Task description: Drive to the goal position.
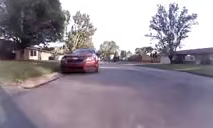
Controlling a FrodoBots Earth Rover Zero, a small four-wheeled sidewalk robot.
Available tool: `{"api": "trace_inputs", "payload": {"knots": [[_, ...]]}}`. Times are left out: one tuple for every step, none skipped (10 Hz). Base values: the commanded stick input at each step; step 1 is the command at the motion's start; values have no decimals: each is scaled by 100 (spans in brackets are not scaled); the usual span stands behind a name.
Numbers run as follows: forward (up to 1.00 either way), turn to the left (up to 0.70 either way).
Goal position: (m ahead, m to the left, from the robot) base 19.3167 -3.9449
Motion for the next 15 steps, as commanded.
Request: {"api": "trace_inputs", "payload": {"knots": [[98, 0], [98, 0], [98, 0], [98, 0], [98, 0], [98, 0], [98, -4], [98, -22], [98, -38], [98, -27], [98, -13], [98, 0], [98, 0], [98, 0], [98, 0]]}}
